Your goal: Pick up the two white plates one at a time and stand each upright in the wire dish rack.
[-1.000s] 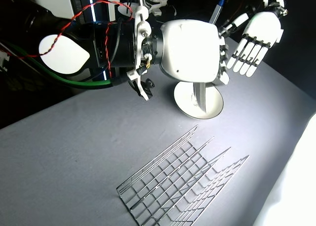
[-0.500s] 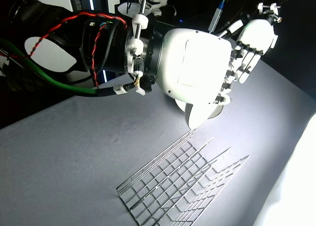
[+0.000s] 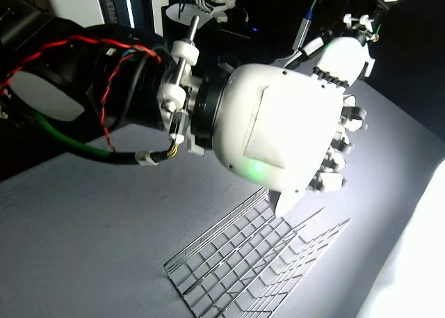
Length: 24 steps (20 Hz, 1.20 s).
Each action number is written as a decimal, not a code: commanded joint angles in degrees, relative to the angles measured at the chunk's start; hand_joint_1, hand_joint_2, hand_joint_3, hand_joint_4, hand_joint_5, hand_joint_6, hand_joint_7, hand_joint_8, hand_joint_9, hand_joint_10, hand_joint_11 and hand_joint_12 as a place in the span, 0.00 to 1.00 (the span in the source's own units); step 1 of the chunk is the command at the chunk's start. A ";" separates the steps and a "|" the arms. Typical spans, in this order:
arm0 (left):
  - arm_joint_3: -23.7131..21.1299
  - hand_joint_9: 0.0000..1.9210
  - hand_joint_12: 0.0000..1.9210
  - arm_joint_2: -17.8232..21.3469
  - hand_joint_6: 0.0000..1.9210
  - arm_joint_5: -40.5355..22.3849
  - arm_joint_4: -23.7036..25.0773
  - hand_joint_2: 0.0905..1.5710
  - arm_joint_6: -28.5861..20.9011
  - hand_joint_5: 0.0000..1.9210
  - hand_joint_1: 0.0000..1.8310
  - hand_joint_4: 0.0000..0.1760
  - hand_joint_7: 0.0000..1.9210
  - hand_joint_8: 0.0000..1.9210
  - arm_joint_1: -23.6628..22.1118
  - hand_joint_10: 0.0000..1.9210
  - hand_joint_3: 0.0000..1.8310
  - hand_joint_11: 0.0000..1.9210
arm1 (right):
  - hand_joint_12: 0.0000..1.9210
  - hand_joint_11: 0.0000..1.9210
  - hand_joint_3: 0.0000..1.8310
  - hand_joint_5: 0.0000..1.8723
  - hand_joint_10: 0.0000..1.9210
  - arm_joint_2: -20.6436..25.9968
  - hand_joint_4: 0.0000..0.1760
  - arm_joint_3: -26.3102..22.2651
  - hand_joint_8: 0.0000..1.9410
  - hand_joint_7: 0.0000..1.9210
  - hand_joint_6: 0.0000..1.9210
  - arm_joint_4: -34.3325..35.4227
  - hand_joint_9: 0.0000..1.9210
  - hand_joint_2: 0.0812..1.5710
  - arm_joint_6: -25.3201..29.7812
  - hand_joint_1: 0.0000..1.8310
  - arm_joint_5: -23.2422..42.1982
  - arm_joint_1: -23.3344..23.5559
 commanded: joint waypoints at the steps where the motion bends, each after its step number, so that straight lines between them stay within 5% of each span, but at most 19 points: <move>1: 0.11 0.00 0.00 -0.12 0.00 -1.04 -3.85 0.70 0.23 0.00 0.00 0.00 0.00 0.00 0.04 0.00 0.00 0.00 | 0.71 0.38 0.00 0.50 0.60 0.66 0.00 0.17 0.40 0.54 0.59 1.07 0.47 0.69 1.22 0.75 8.44 0.93; 5: -0.01 0.00 0.00 -0.98 0.00 0.77 -3.95 0.70 1.80 0.00 0.00 0.00 0.00 0.00 2.65 0.00 0.00 0.00 | 0.64 0.41 0.00 0.52 0.54 2.33 0.00 0.59 0.41 0.55 0.59 1.11 0.48 0.68 1.25 0.75 9.29 -1.96; 6: -0.01 0.00 0.00 -1.11 0.00 1.04 -3.95 0.69 2.02 0.00 0.00 0.00 0.00 0.00 3.05 0.00 0.00 0.00 | 0.79 0.40 0.00 0.50 0.47 2.51 0.00 0.69 0.43 0.54 0.58 1.17 0.48 0.69 1.25 0.80 9.64 -2.56; 7: 0.02 0.00 0.00 -1.37 0.00 1.50 -3.95 0.70 2.15 0.01 0.00 0.00 0.00 0.00 3.77 0.00 0.00 0.00 | 0.83 0.39 0.00 0.50 0.49 2.95 0.00 0.96 0.40 0.56 0.53 1.30 0.47 0.69 1.25 0.81 9.78 -3.65; 8: 0.03 0.00 0.00 -1.46 0.01 1.64 -3.95 0.70 2.26 0.01 0.00 0.00 0.00 0.00 4.05 0.00 0.00 0.00 | 0.67 0.38 0.00 0.52 0.56 3.12 0.00 1.16 0.40 0.58 0.53 1.32 0.45 0.68 1.25 0.76 9.99 -4.26; 10: 0.04 0.01 0.01 -1.62 0.01 2.09 -3.94 0.69 2.34 0.03 0.00 0.00 0.01 0.00 4.59 0.00 0.00 0.01 | 0.55 0.42 0.00 0.53 0.58 3.21 0.00 2.01 0.37 0.58 0.52 1.37 0.46 0.68 1.25 0.75 11.04 -5.94; 12: 0.27 0.00 0.00 -1.86 0.01 2.61 -3.94 0.69 2.62 0.03 0.00 0.00 0.01 0.00 5.07 0.00 0.00 0.01 | 0.52 0.44 0.00 0.54 0.54 3.18 0.00 3.55 0.36 0.59 0.50 1.41 0.49 0.67 1.24 0.76 11.85 -7.81; 13: 0.47 0.01 0.01 -2.01 0.01 2.86 -3.94 0.69 2.73 0.04 0.00 0.00 0.02 0.01 5.22 0.00 0.00 0.01 | 0.73 0.43 0.00 0.54 0.46 3.16 0.00 4.31 0.33 0.60 0.48 1.41 0.51 0.66 1.24 0.80 12.03 -8.68; 15: 0.78 0.01 0.01 -2.21 0.01 3.21 -3.94 0.69 2.76 0.04 0.00 0.00 0.02 0.00 5.36 0.00 0.00 0.02 | 0.51 0.45 0.00 0.55 0.51 3.09 0.00 5.29 0.35 0.60 0.50 1.42 0.50 0.66 1.25 0.76 12.53 -10.02; 16: 0.84 0.01 0.01 -2.24 0.01 3.40 -3.94 0.69 2.78 0.04 0.00 0.00 0.02 0.00 5.39 0.00 0.00 0.02 | 0.74 0.43 0.00 0.54 0.45 2.99 0.00 5.85 0.34 0.59 0.47 1.42 0.51 0.66 1.25 0.80 12.73 -10.89; 17: 0.87 0.01 0.01 -2.28 0.01 3.53 -3.94 0.69 2.85 0.04 0.00 0.00 0.02 0.00 5.41 0.00 0.00 0.02 | 0.77 0.43 0.00 0.55 0.43 2.81 0.00 6.52 0.32 0.59 0.46 1.42 0.52 0.66 1.24 0.81 13.09 -11.80; 20: 1.10 0.01 0.01 -2.36 0.00 3.78 -3.94 0.70 3.01 0.04 0.00 0.00 0.03 0.00 5.65 0.00 0.00 0.01 | 0.80 0.41 0.00 0.54 0.46 1.95 0.00 8.56 0.32 0.58 0.47 1.42 0.52 0.67 1.24 0.81 13.57 -13.82; 21: 1.22 0.01 0.01 -2.41 0.00 3.81 -3.94 0.70 3.01 0.04 0.00 0.00 0.02 0.00 5.70 0.00 0.00 0.01 | 0.61 0.42 0.00 0.54 0.51 1.74 0.00 9.06 0.34 0.59 0.50 1.42 0.51 0.66 1.24 0.77 13.57 -14.26; 22: 1.38 0.01 0.01 -2.44 0.01 3.82 -3.94 0.70 3.01 0.05 0.00 0.00 0.03 0.00 5.75 0.00 0.00 0.01 | 0.75 0.44 0.00 0.52 0.44 1.37 0.00 9.87 0.30 0.59 0.49 1.42 0.55 0.66 1.24 0.81 13.58 -15.21; 24: 1.54 0.01 0.01 -2.45 0.01 3.87 -3.94 0.70 3.01 0.05 0.00 0.00 0.03 0.00 5.88 0.00 0.00 0.01 | 0.78 0.45 0.00 0.52 0.44 0.75 0.00 10.99 0.31 0.58 0.48 1.42 0.55 0.66 1.24 0.82 13.86 -16.61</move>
